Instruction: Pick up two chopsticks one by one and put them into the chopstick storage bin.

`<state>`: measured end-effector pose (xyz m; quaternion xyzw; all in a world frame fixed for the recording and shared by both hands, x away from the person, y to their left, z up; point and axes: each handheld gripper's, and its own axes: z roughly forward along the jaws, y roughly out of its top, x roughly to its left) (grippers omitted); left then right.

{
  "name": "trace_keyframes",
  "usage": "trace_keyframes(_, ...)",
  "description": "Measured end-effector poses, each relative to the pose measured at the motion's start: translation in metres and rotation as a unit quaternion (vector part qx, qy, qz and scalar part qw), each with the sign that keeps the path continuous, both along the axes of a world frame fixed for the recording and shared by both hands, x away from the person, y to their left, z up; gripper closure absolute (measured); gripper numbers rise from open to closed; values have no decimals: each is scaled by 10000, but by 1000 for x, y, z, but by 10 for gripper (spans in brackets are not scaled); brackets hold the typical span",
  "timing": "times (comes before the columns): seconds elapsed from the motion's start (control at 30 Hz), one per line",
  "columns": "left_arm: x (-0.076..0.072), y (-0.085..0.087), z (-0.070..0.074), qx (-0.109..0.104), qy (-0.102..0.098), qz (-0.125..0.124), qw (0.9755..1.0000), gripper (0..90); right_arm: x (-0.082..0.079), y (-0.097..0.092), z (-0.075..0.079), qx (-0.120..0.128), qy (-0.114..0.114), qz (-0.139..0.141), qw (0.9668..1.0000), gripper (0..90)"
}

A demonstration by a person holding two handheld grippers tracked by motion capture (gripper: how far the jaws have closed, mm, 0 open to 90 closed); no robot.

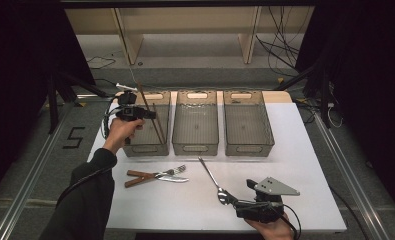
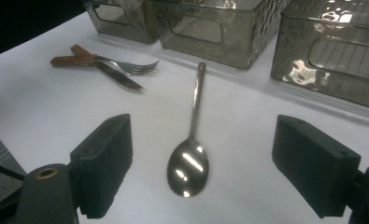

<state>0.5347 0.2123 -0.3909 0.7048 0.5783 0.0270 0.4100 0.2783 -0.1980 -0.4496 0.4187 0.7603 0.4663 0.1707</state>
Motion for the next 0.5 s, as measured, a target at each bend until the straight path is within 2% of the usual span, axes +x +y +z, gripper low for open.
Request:
trace_keyframes(0.13, 0, -3, -3, 55, 57, -62, 9999, 839, 0, 0, 0, -3, 2, 10, 10000, 212)
trace_keyframes(0.4, 1, -5, -6, 26, 147, -70, 9999, 835, 1, 0, -1, 10, 21, 16, 10000, 213)
trace_keyframes(0.43, 1, -5, -5, 22, 138, -49, 9999, 819, 1, 0, -1, 6, 16, 13, 10000, 213)
trace_keyframes(0.5, 2, -5, -5, 13, 157, 28, 9999, 706, 1, 0, -1, 0, 14, 10, 10000, 213)
